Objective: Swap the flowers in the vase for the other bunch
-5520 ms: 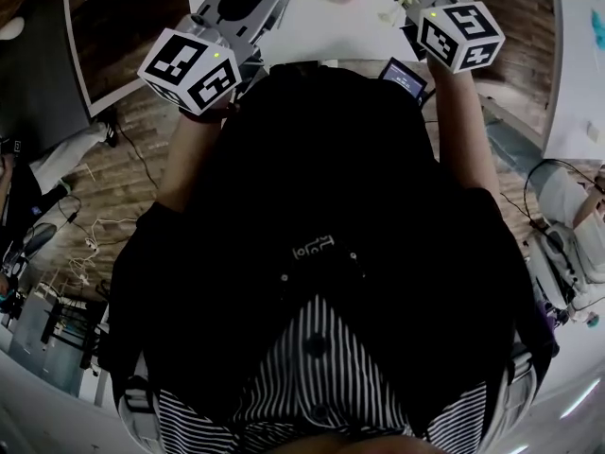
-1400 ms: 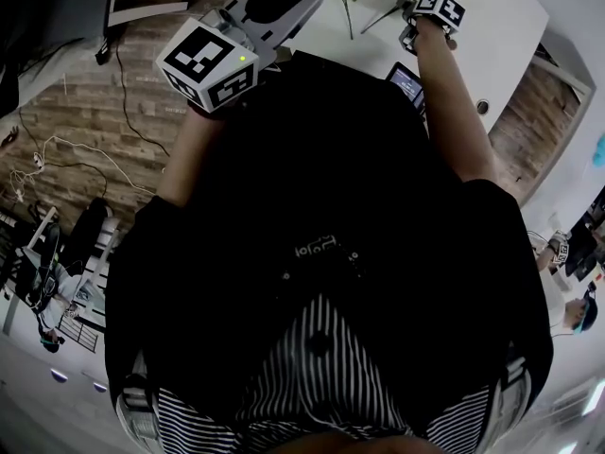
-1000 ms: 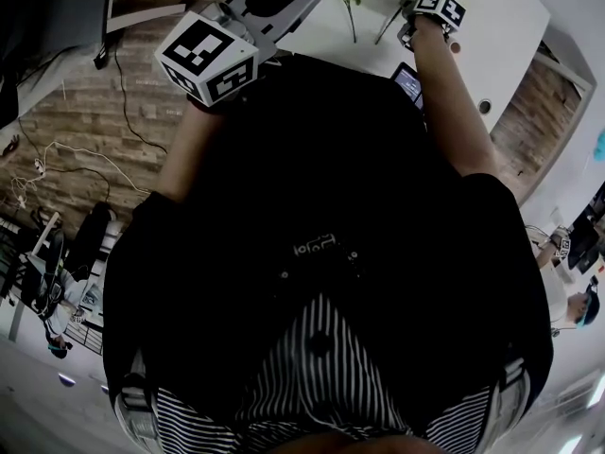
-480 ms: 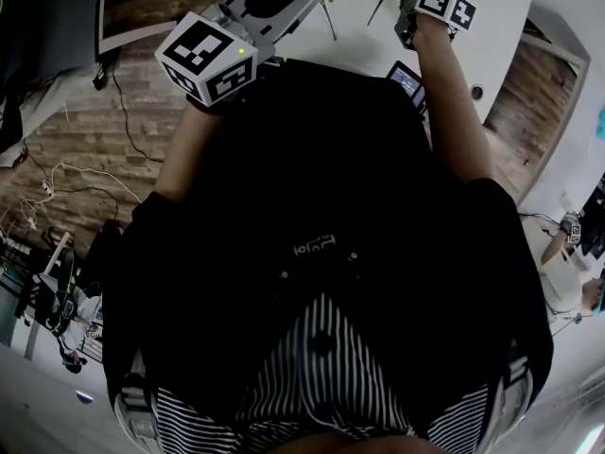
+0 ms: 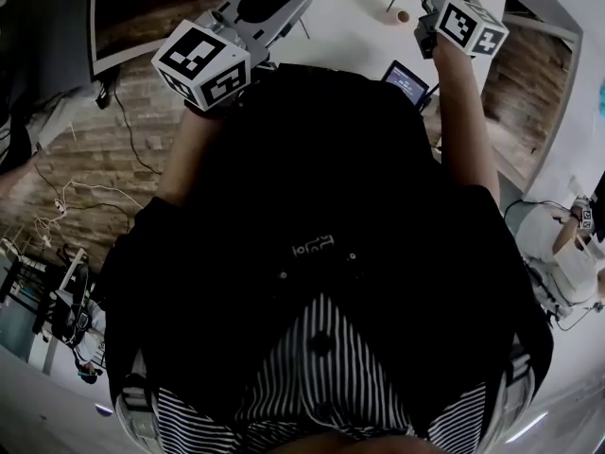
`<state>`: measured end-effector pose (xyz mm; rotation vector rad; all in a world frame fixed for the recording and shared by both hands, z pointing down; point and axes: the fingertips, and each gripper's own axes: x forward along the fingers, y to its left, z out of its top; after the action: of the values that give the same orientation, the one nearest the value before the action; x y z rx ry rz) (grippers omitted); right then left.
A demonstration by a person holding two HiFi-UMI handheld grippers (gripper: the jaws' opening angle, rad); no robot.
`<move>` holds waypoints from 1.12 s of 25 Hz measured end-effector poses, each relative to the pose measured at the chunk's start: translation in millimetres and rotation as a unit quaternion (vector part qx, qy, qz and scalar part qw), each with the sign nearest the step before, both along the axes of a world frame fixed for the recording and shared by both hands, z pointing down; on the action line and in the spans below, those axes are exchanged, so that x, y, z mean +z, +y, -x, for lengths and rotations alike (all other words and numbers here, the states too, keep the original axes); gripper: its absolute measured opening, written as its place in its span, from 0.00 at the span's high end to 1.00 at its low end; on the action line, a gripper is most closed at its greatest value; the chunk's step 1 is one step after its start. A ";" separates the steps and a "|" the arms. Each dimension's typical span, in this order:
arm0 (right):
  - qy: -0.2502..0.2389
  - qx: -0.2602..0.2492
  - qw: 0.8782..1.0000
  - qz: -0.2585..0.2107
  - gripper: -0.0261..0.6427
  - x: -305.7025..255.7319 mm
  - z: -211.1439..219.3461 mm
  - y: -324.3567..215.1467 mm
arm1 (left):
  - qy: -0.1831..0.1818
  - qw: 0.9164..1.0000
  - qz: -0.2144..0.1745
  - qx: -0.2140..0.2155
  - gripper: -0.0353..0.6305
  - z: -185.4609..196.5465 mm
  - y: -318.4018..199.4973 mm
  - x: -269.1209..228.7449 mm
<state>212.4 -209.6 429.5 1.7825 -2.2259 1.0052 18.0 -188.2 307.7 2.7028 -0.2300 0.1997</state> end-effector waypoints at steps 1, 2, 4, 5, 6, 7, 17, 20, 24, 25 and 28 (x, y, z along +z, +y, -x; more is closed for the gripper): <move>0.010 0.003 1.000 -0.012 0.95 -5.6 -7.4 5.5 | 0.000 1.000 -0.001 0.003 0.94 -6.1 3.1 -1.1; 0.018 0.006 0.999 -0.025 0.95 -10.6 -14.4 11.1 | -0.001 1.000 -0.003 0.007 0.94 -11.8 6.4 -2.5; 0.030 0.017 0.998 -0.049 0.95 -17.2 -22.1 18.7 | -0.001 1.000 -0.006 0.012 0.94 -15.6 9.3 -4.7; 0.036 0.022 0.997 -0.057 0.95 -17.4 -21.6 20.2 | -0.002 1.000 -0.007 0.014 0.94 -13.0 8.2 -5.0; 0.041 0.026 0.997 -0.062 0.95 -15.1 -20.4 21.7 | -0.002 1.000 -0.007 0.014 0.94 -10.1 7.3 -4.5; 0.045 0.030 0.996 -0.066 0.95 -11.1 -21.9 24.9 | -0.003 1.000 -0.007 0.014 0.94 -10.4 8.5 -3.5; 0.056 0.029 0.996 -0.066 0.94 61.4 -45.0 54.2 | -0.018 1.000 -0.006 0.009 0.94 -43.5 33.6 5.0; 0.053 0.030 0.996 -0.065 0.94 72.2 -38.9 61.7 | -0.023 1.000 -0.005 0.004 0.94 -39.2 34.0 6.4; 0.097 -0.002 0.994 -0.054 0.94 83.1 -23.5 71.2 | -0.027 1.000 -0.004 -0.002 0.94 -36.3 32.9 9.1; 0.109 -0.011 0.993 -0.050 0.93 86.6 -19.7 74.1 | -0.027 1.000 -0.004 -0.001 0.94 -36.9 33.5 9.3; 0.115 -0.037 0.992 -0.033 0.89 97.4 -9.6 83.2 | -0.026 1.000 -0.006 0.002 0.94 -41.0 36.6 7.5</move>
<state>222.0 -126.4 526.9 1.7280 -2.1874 0.6808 59.0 -151.6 315.2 2.7127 -0.2404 0.2705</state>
